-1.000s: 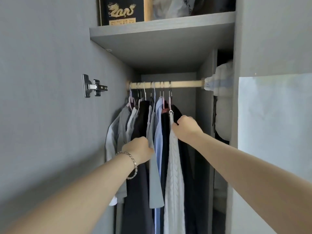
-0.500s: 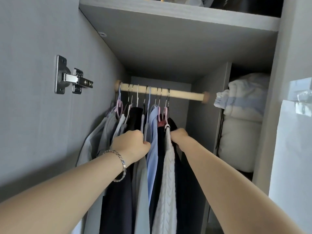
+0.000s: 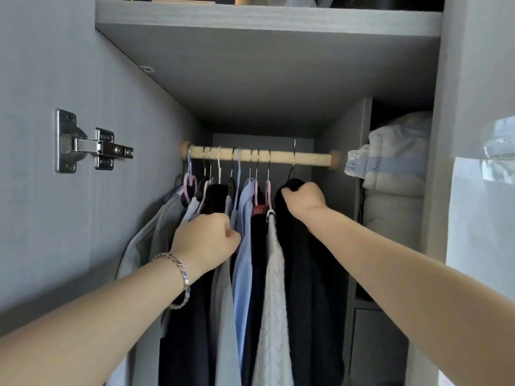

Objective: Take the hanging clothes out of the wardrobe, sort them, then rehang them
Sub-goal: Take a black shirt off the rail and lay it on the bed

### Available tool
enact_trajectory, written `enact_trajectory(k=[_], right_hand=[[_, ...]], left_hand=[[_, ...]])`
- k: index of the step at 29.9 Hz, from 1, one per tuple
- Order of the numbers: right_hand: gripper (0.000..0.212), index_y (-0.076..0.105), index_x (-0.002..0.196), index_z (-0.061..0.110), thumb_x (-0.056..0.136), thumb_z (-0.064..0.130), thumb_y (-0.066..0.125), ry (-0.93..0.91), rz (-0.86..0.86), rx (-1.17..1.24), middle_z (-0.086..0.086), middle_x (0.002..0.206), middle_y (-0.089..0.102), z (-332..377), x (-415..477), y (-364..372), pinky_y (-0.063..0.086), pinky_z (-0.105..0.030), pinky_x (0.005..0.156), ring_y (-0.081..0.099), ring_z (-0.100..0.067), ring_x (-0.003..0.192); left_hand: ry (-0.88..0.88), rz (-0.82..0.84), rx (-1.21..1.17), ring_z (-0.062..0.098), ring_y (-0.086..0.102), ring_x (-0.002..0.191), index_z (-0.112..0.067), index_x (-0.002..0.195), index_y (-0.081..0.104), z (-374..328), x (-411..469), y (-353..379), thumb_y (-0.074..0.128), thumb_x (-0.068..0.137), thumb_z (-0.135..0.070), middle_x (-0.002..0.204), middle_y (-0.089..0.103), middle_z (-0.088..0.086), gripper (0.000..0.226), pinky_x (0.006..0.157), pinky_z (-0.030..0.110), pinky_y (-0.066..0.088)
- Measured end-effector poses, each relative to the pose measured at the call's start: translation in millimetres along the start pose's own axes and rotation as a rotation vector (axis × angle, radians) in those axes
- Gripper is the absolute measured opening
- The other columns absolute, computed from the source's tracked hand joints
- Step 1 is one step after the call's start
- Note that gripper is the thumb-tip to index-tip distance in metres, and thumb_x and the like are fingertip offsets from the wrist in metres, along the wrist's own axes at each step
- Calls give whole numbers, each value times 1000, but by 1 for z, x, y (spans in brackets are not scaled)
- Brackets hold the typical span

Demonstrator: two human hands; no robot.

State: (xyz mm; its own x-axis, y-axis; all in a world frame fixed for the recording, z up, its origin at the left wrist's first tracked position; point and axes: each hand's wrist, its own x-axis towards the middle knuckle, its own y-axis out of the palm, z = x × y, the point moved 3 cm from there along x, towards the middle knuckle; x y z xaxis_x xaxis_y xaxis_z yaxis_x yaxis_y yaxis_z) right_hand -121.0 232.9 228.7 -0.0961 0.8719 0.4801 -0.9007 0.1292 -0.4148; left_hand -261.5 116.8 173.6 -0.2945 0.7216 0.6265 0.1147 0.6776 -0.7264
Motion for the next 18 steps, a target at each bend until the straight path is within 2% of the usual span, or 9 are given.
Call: enact_trajectory(k=[3, 7, 9, 12, 14, 16, 18], right_hand=[[35, 43, 56, 15, 87, 16, 58, -22, 109, -26, 0, 62, 49, -17, -33, 1, 39, -23, 61, 52, -20, 69], [40, 40, 53, 20, 87, 16, 60, -9, 231, -79, 5, 54, 43, -42, -85, -7, 32, -20, 44, 41, -9, 50], [40, 39, 55, 19, 88, 19, 60, 22, 266, -114, 5, 54, 42, -55, -111, -16, 31, -18, 40, 40, -8, 48], [38, 40, 57, 18, 87, 24, 63, 56, 272, -188, 6, 54, 41, -72, -159, -35, 28, -13, 37, 39, -6, 47], [41, 37, 55, 19, 86, 26, 64, 64, 253, -222, 8, 52, 38, -79, -194, -51, 26, -10, 35, 36, -5, 46], [42, 37, 53, 21, 86, 26, 64, 49, 215, -289, 10, 51, 36, -85, -230, -69, 28, -9, 34, 35, -6, 46], [28, 50, 62, 15, 85, 25, 62, 72, 209, -342, 8, 56, 44, -91, -267, -88, 31, -8, 42, 43, -9, 53]], left_hand=[[22, -38, 4, 17, 50, 59, -13, 68, 50, -13, -3, 3, 48, 89, -28, 55, 47, -4, 25, 47, 23, 29], [70, 10, -31, 18, 41, 52, -15, 56, 34, -31, -11, 17, 48, 89, -25, 53, 40, -1, 37, 48, 24, 28], [78, 118, -51, 24, 52, 52, -15, 56, 36, -39, -19, 27, 46, 90, -26, 54, 47, 1, 38, 51, 25, 35], [90, 305, -78, 28, 69, 65, -14, 60, 44, -53, -43, 42, 44, 92, -27, 65, 65, 8, 35, 60, 30, 49], [109, 387, -103, 27, 70, 68, -12, 61, 47, -65, -64, 53, 45, 90, -24, 72, 70, 11, 32, 68, 32, 52], [140, 455, -98, 26, 66, 63, -12, 62, 48, -77, -89, 64, 44, 89, -23, 65, 68, 8, 29, 66, 30, 50], [170, 541, -75, 21, 62, 57, -12, 66, 50, -87, -117, 75, 42, 89, -21, 59, 63, 3, 26, 60, 25, 44]])
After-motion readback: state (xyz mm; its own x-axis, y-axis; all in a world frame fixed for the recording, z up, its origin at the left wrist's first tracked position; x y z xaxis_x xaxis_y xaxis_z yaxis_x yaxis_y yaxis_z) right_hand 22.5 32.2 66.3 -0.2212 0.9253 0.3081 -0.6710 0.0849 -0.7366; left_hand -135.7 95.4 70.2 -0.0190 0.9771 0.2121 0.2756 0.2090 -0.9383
